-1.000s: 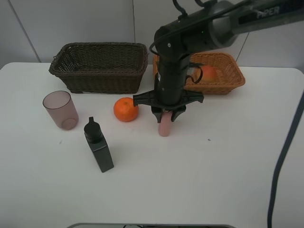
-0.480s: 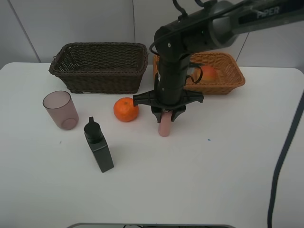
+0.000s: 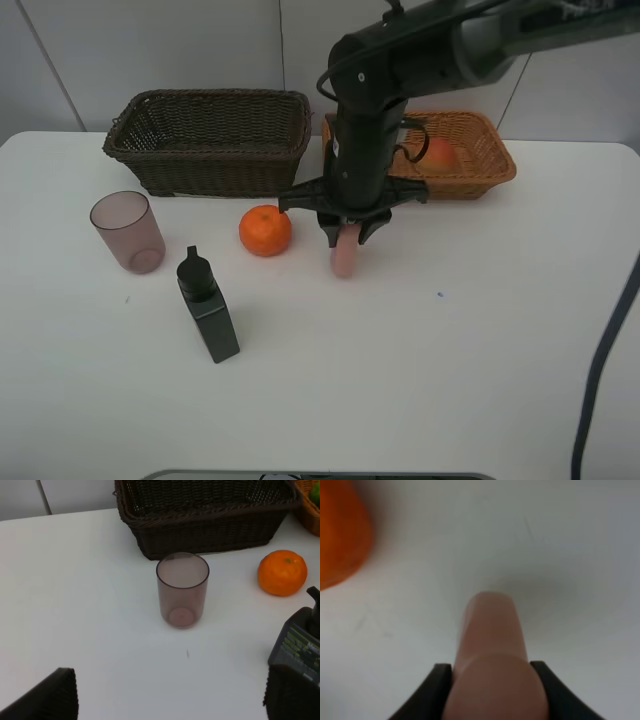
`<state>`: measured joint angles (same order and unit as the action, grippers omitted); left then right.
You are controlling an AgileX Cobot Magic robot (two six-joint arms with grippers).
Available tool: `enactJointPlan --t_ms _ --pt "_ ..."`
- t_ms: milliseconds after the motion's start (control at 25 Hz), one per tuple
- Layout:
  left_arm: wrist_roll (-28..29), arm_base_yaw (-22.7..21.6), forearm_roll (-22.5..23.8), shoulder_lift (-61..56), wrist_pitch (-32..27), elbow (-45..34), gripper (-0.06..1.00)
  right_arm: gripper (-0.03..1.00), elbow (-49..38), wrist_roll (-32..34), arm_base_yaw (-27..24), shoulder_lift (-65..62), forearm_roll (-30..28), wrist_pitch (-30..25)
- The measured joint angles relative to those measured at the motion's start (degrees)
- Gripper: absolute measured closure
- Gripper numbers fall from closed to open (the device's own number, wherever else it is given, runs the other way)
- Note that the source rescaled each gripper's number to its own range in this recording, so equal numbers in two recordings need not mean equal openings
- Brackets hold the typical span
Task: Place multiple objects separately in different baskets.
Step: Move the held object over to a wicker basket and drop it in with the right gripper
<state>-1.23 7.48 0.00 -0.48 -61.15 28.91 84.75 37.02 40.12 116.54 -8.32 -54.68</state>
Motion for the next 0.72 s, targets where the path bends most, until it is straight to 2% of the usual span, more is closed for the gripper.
enactJointPlan --t_ms 320,720 --pt "0.0 0.0 0.0 0.0 0.0 0.0 -0.02 0.96 12.4 -16.0 0.0 -1.2 0.1 -6.5" --pt "0.0 0.0 0.0 0.0 0.0 0.0 -0.02 0.96 35.0 -20.9 0.0 5.0 -0.1 -8.3"
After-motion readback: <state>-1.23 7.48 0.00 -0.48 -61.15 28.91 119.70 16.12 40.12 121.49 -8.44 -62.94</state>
